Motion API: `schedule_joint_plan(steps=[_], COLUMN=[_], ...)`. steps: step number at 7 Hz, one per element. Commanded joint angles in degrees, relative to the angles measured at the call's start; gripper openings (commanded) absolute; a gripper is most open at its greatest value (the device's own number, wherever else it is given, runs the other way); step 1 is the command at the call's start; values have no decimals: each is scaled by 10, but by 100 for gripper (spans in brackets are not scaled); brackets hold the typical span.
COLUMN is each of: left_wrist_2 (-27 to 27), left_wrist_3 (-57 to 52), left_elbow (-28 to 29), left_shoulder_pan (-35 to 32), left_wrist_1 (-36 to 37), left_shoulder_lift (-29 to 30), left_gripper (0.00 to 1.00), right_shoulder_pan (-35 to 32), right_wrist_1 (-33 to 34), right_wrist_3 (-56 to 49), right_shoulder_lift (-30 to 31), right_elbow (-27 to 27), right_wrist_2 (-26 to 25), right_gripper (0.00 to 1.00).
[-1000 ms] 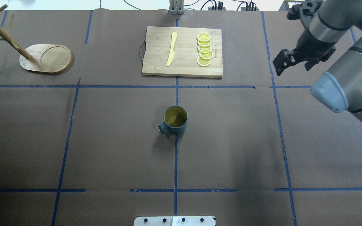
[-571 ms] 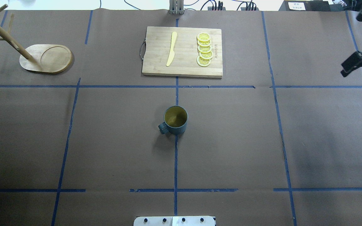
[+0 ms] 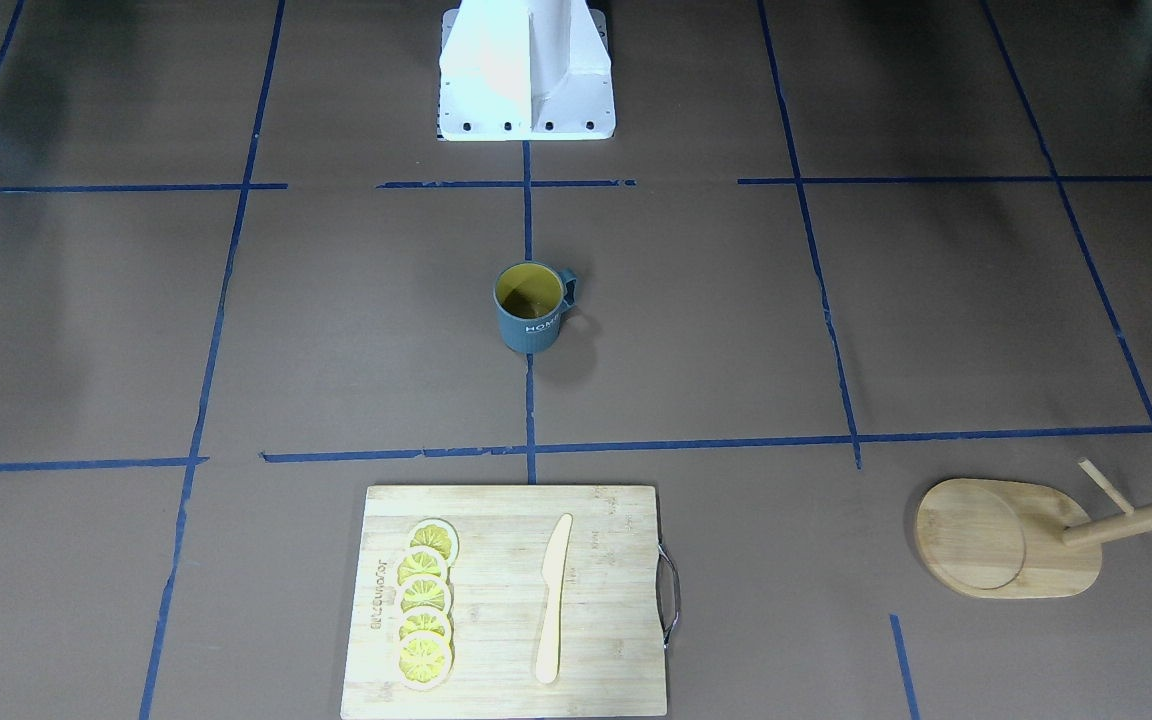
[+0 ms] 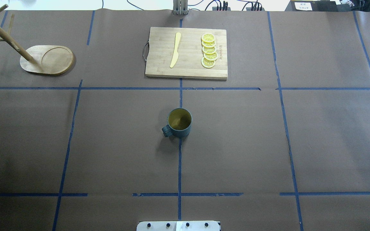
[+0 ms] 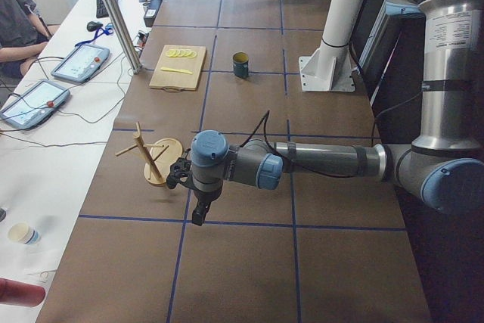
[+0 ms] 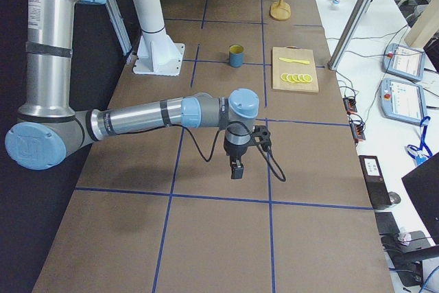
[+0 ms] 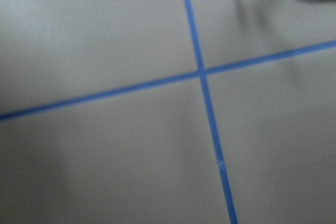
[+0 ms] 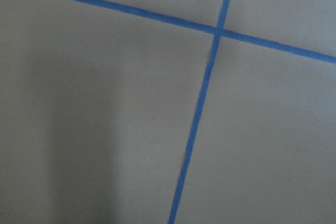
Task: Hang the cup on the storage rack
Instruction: 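Open the right gripper and withdraw the right arm away from the mug, then move the left gripper toward the teal mug's handle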
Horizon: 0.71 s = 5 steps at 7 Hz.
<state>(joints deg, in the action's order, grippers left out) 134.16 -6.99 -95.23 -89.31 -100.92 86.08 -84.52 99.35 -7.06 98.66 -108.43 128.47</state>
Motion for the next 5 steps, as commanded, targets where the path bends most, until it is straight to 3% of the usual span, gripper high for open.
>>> schedule_joint_plan(steps=[1, 3, 5], left_wrist_2=[18, 59, 59], left_wrist_3=[-1, 3, 3], left_elbow=[1, -10, -12], left_shoulder_pan=[2, 28, 89], left_wrist_1=[-42, -106, -256], left_shoulder_lift=[-4, -10, -6], left_gripper=[100, 100, 100], right_shoulder_pan=[-53, -54, -53], right_wrist_1=[-10, -10, -10], right_wrist_3=[-26, -23, -16], right_shoulder_lift=[45, 47, 41], right_elbow=[2, 11, 11], right_wrist_2=[1, 13, 17], right_gripper=[100, 100, 100])
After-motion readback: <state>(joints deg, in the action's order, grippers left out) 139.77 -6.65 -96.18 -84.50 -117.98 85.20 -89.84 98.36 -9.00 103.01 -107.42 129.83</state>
